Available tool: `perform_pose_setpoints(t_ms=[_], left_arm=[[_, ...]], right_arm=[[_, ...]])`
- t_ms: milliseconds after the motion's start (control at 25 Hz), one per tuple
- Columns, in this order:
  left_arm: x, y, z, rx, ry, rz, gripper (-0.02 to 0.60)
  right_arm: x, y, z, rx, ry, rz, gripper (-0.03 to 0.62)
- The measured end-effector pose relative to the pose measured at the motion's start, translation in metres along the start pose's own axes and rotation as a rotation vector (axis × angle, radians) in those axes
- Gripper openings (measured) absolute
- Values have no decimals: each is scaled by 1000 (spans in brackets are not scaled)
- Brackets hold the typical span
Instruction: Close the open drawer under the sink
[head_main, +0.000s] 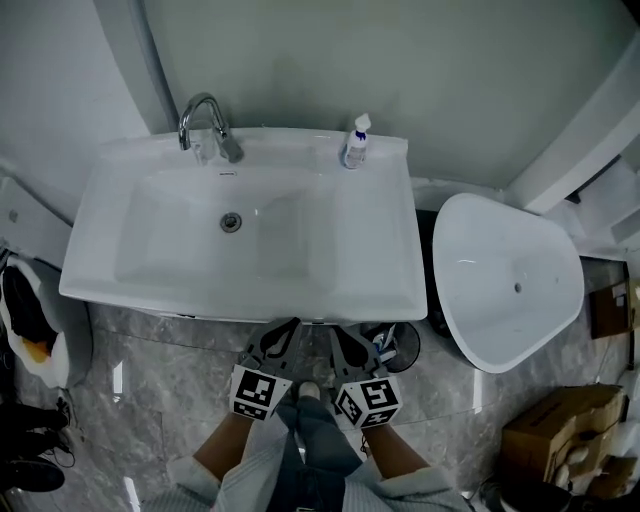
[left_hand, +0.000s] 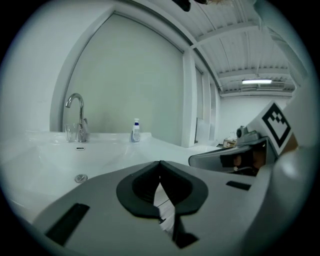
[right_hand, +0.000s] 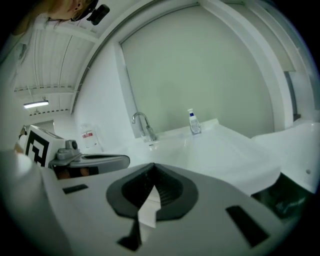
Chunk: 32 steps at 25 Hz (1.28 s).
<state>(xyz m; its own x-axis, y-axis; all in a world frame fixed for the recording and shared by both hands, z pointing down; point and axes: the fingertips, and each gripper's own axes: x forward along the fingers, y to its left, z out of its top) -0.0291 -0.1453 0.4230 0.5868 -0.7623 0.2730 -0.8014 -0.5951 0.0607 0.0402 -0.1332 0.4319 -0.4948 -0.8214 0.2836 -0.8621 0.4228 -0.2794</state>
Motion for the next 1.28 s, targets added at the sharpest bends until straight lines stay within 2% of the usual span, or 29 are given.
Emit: perform_pose_setpoints(t_ms=[280, 440, 640, 880, 1280], left_arm=[[-16, -5, 64, -26, -53, -19, 15], [-29, -6, 102, -25, -80, -27, 15], [-47, -12, 127, -62, -99, -40, 15], [-64, -22, 147, -77, -145, -57, 15], [-71, -35, 157, -84, -166, -68, 15]], right_arm=[[-13, 23, 85, -26, -67, 86, 11], [-21, 43, 117, -34, -71, 159, 11], [-34, 60, 133, -46, -62, 215, 9], [-48, 71, 146, -61, -61, 242, 9], [-61, 71, 155, -46, -46, 264, 9]])
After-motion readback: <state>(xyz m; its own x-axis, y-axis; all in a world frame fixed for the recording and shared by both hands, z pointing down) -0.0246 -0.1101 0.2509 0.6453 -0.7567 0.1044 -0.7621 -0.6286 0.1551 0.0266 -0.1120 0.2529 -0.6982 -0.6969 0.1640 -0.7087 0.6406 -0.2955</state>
